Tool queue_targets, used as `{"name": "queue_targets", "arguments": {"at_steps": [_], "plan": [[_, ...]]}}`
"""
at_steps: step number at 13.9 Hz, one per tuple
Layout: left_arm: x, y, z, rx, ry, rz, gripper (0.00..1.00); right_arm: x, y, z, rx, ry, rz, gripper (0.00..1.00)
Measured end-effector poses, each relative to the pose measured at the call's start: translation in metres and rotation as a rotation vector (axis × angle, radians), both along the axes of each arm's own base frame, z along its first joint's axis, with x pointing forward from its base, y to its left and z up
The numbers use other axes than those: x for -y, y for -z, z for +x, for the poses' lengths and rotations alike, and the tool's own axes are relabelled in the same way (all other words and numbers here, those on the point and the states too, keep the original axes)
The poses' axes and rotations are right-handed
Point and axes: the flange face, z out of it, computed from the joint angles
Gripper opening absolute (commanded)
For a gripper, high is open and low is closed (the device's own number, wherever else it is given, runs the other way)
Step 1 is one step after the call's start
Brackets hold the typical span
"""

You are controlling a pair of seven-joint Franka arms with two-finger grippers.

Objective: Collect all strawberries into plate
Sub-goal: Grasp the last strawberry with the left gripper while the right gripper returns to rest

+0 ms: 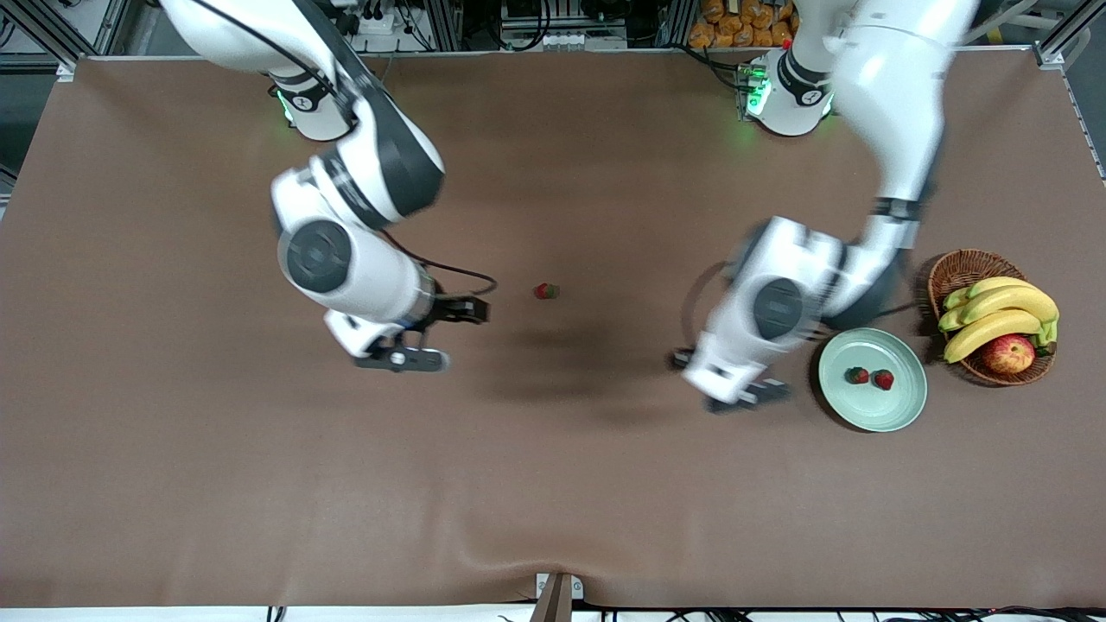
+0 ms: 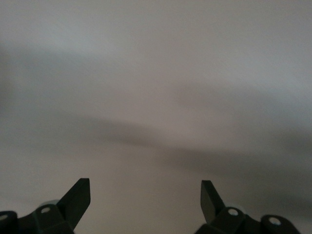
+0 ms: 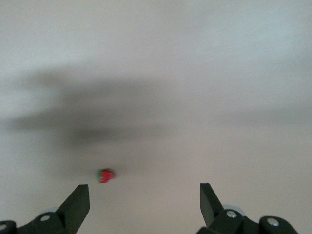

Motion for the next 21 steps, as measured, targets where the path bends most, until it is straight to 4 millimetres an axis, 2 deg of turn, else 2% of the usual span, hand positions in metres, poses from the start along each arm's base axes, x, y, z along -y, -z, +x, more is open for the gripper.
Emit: {"name": "queue_targets", "arguments": {"at_steps": [2, 4, 6, 8, 10, 12, 14, 16, 18, 20, 21], "plan": [[0.077, 0.020, -0.043, -0.006, 0.019, 0.007, 1.00, 0.045, -0.042, -0.002, 0.003, 0.027, -0.062, 1.00], [0.134, 0.038, -0.082, 0.006, 0.037, -0.005, 1.00, 0.097, -0.083, -0.007, -0.013, 0.079, -0.086, 1.00], [0.172, 0.052, -0.113, 0.020, 0.051, -0.020, 1.00, 0.150, -0.119, -0.014, -0.022, 0.120, -0.085, 1.00], [0.197, 0.063, -0.137, 0.031, 0.068, -0.032, 1.00, 0.200, -0.147, -0.021, -0.010, 0.113, -0.070, 1.00], [0.210, 0.072, -0.150, 0.039, 0.086, -0.043, 1.00, 0.246, -0.164, -0.029, -0.019, 0.056, -0.056, 1.00], [0.215, 0.087, -0.155, 0.044, 0.094, -0.051, 1.00, 0.285, -0.173, -0.034, -0.017, -0.014, -0.038, 1.00], [0.216, 0.106, -0.156, 0.050, 0.094, -0.060, 1.00, 0.316, -0.178, -0.037, -0.009, -0.038, -0.037, 1.00], [0.216, 0.115, -0.155, 0.059, 0.092, -0.071, 1.00, 0.345, -0.181, -0.041, -0.007, -0.059, -0.057, 1.00], [0.217, 0.114, -0.154, 0.063, 0.091, -0.075, 1.00, 0.368, -0.184, -0.045, -0.005, -0.087, -0.077, 1.00], [0.219, 0.112, -0.153, 0.067, 0.093, -0.079, 0.99, 0.378, -0.185, -0.051, -0.011, -0.087, -0.081, 1.00], [0.219, 0.112, -0.153, 0.068, 0.093, -0.079, 0.82, 0.378, -0.185, -0.054, -0.014, -0.087, -0.081, 1.00]]}}
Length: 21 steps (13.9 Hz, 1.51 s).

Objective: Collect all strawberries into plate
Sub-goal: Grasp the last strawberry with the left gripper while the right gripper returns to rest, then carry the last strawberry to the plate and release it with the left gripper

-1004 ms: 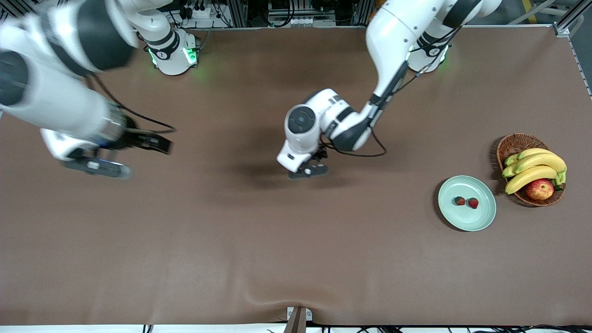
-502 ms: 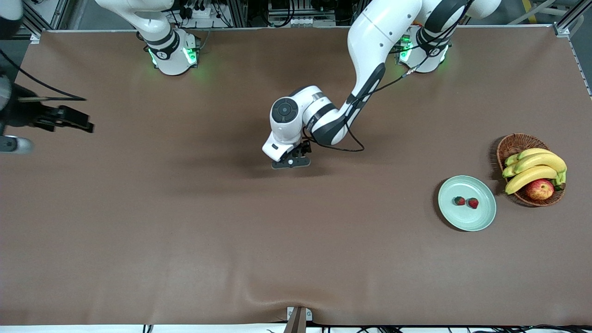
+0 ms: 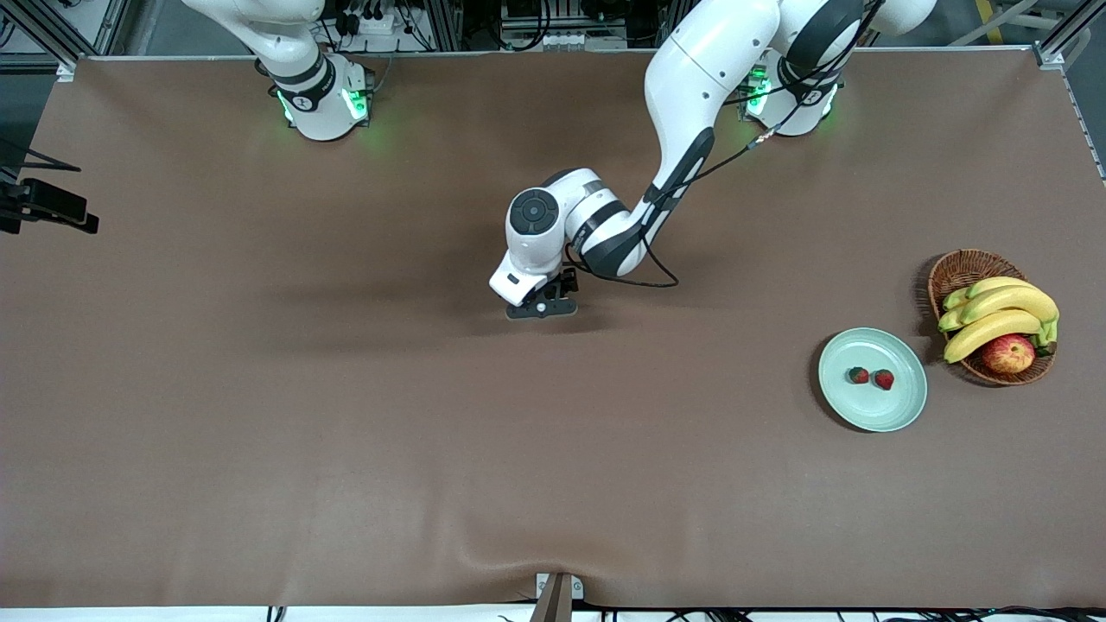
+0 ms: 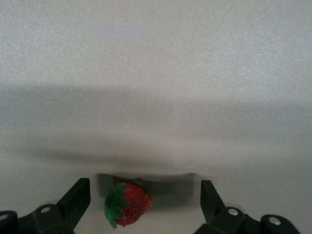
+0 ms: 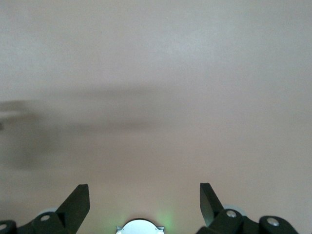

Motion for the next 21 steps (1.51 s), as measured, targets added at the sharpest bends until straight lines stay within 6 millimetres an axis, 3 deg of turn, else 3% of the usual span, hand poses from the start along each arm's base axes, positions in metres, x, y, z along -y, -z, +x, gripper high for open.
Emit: {"name": "queue_targets", "arguments": {"at_steps": [4, 11, 13, 15, 17, 19, 21], "plan": [[0.000, 0.000, 0.000, 0.001, 0.000, 0.001, 0.00, -0.004, -0.006, -0.015, 0.000, -0.003, -0.002, 1.00], [-0.006, -0.003, 0.002, -0.028, -0.009, 0.051, 0.00, -0.007, -0.022, -0.032, 0.026, -0.003, -0.008, 1.00], [-0.022, -0.028, 0.028, -0.016, -0.070, 0.058, 0.00, -0.008, -0.030, -0.037, 0.039, -0.005, -0.010, 1.00], [-0.076, -0.076, 0.088, 0.006, -0.182, 0.053, 0.00, -0.009, -0.030, -0.039, 0.039, -0.006, -0.010, 1.00], [-0.165, -0.112, 0.153, 0.007, -0.332, 0.066, 0.00, -0.010, -0.025, -0.039, 0.027, -0.008, -0.009, 1.00], [-0.268, -0.122, 0.201, -0.042, -0.466, 0.112, 0.00, -0.013, -0.025, -0.039, 0.027, -0.013, -0.009, 1.00], [-0.363, -0.108, 0.223, -0.118, -0.520, 0.173, 0.00, -0.019, -0.028, -0.041, 0.033, -0.024, -0.009, 1.00]]}}
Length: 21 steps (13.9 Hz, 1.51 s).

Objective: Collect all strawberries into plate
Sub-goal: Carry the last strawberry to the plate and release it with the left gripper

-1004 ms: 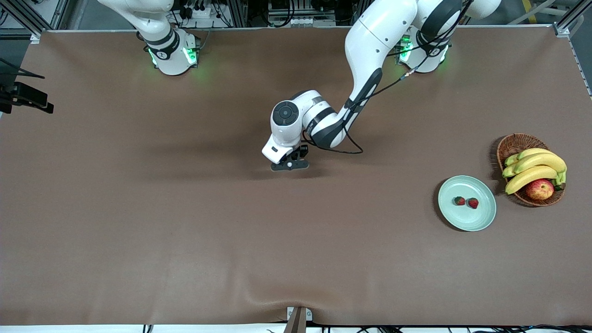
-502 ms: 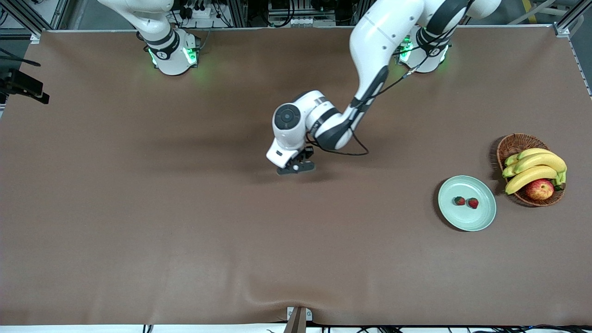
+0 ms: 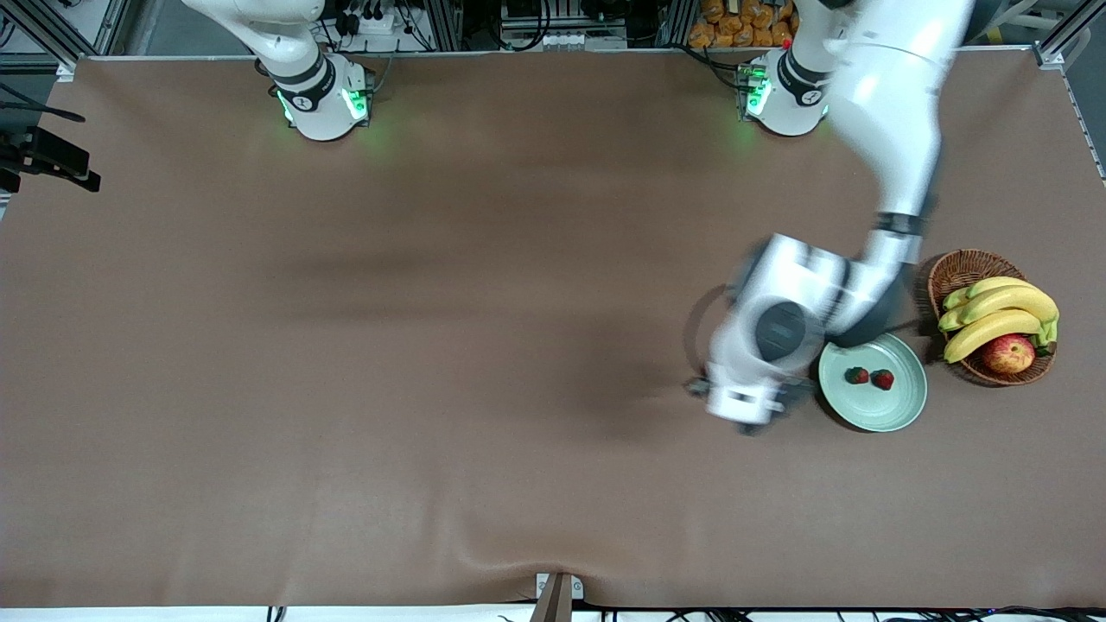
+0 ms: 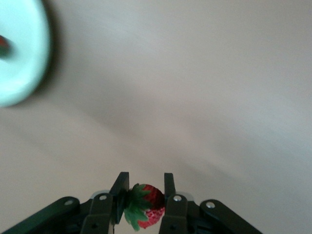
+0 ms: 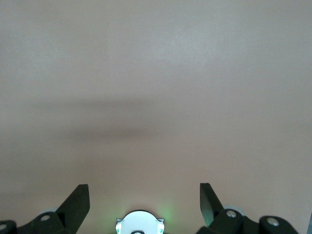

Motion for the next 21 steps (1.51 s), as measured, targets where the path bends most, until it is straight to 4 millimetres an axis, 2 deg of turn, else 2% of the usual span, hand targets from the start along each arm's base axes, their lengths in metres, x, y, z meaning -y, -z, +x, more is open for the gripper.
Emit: {"name": "queue_targets", "arguments": {"at_steps": [2, 4, 7, 10, 12, 13, 14, 15, 19, 21], "plan": [[-0.065, 0.015, 0.009, -0.026, -0.041, 0.043, 0.00, -0.003, -0.002, -0.001, 0.002, -0.005, 0.000, 1.00], [-0.105, 0.021, 0.014, -0.032, -0.078, 0.070, 0.00, -0.003, -0.001, -0.002, -0.001, -0.006, 0.000, 1.00], [-0.137, 0.039, 0.011, -0.059, -0.083, 0.123, 0.00, -0.004, 0.003, -0.007, -0.046, 0.003, 0.003, 1.00], [-0.154, 0.069, 0.000, -0.095, -0.085, 0.140, 0.00, -0.006, 0.004, -0.011, -0.074, 0.022, 0.025, 1.00], [-0.162, 0.078, -0.002, -0.085, -0.089, 0.138, 0.00, -0.003, 0.004, -0.012, -0.075, 0.047, 0.056, 1.00], [-0.165, 0.079, -0.002, -0.080, -0.091, 0.136, 0.14, -0.002, 0.004, -0.012, -0.074, 0.049, 0.057, 1.00], [-0.167, 0.078, -0.001, -0.075, -0.093, 0.134, 0.71, -0.002, 0.003, -0.012, -0.074, 0.049, 0.057, 1.00], [-0.167, 0.078, -0.001, -0.073, -0.091, 0.133, 1.00, -0.003, 0.003, -0.012, -0.073, 0.047, 0.056, 1.00], [-0.167, 0.074, 0.000, -0.066, -0.081, 0.131, 1.00, -0.004, -0.001, -0.013, -0.064, 0.040, 0.016, 1.00], [-0.166, 0.058, 0.004, -0.042, -0.081, 0.130, 1.00, -0.008, -0.002, -0.013, -0.063, 0.033, 0.015, 1.00]]}}
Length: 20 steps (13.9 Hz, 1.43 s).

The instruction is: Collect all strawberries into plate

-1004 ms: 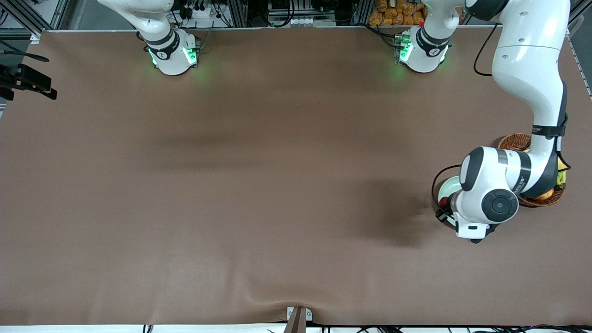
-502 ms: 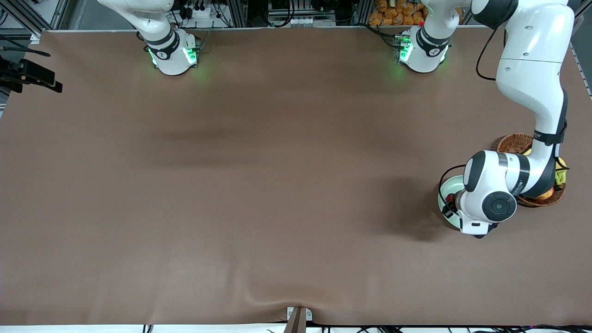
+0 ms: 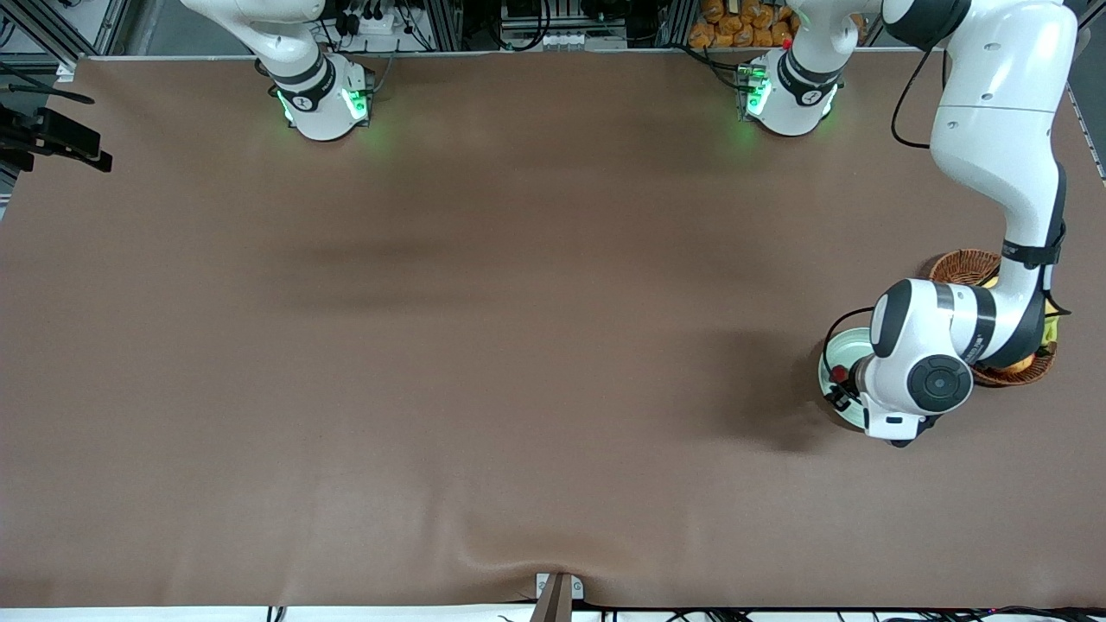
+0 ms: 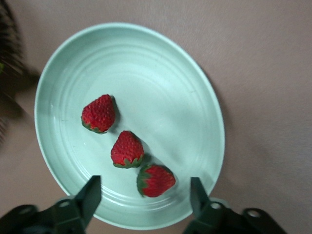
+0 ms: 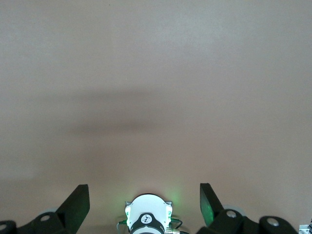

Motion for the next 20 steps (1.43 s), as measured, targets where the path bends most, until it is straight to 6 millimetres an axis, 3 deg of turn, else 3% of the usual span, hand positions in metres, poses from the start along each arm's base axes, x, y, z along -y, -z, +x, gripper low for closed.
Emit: {"name": "queue_targets", "arguments": {"at_steps": [4, 7, 10, 13, 15, 20], "plan": [[0.007, -0.071, 0.005, 0.076, 0.033, -0.003, 1.00, -0.002, 0.000, 0.000, 0.001, -0.003, -0.001, 1.00], [0.031, -0.135, 0.000, 0.128, 0.116, -0.022, 1.00, -0.001, 0.000, 0.000, 0.001, -0.002, -0.001, 1.00], [0.064, -0.195, -0.016, 0.153, 0.212, -0.050, 1.00, -0.001, 0.000, 0.000, 0.002, -0.002, -0.001, 1.00], [0.084, -0.249, -0.039, 0.153, 0.306, -0.102, 1.00, 0.001, -0.001, 0.000, 0.004, 0.002, -0.002, 1.00], [0.083, -0.283, -0.056, 0.169, 0.377, -0.163, 1.00, 0.001, -0.003, 0.000, 0.009, 0.003, -0.002, 1.00], [0.049, -0.360, -0.120, 0.169, 0.584, -0.227, 1.00, 0.000, -0.008, 0.000, 0.021, 0.002, 0.005, 1.00]]}}
